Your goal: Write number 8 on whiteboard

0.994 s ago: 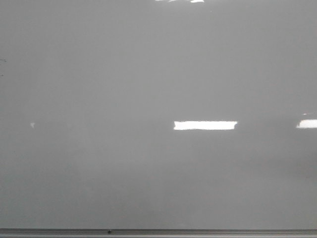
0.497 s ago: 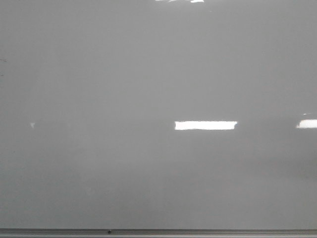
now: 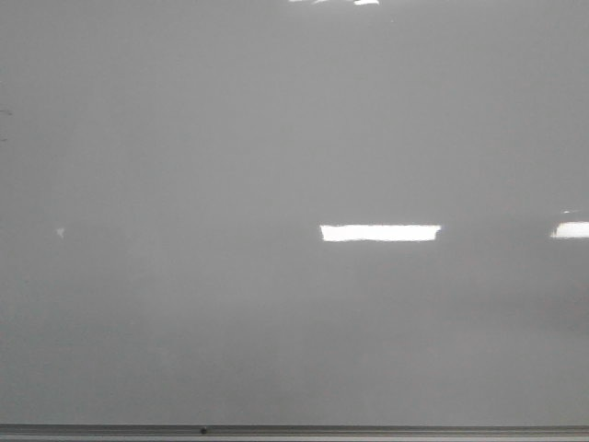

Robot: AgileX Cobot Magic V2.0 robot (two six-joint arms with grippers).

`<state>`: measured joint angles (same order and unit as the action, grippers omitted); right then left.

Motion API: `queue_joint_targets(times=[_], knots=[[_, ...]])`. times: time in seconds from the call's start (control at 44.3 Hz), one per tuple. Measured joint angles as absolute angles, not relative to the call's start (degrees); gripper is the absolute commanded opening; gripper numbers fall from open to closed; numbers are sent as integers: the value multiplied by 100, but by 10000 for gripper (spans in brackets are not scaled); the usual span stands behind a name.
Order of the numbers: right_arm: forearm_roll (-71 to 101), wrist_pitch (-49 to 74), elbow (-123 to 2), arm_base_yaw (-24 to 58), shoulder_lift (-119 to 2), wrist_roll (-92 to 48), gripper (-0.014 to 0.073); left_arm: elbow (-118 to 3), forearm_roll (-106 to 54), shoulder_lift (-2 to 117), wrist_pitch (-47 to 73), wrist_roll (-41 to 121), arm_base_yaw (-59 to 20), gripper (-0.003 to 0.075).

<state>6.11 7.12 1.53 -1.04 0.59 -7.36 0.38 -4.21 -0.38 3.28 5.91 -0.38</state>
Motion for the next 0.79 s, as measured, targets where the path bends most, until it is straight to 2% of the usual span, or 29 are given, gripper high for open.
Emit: queue_joint_targets(times=[0.406, 0.519, 0.61, 0.79], knots=[[611, 363, 153, -104, 59, -736, -67, 38, -427, -38, 135, 591, -38, -19], [611, 238, 82, -104, 59, -736, -67, 38, -513, -38, -245, 591, -38, -19], [611, 503, -322, -104, 59, -736, -67, -111, -562, -38, -384, 591, -38, -19], [611, 1326, -1480, -104, -165, -736, -67, -1051, -341, 267, 266, 591, -38, -19]])
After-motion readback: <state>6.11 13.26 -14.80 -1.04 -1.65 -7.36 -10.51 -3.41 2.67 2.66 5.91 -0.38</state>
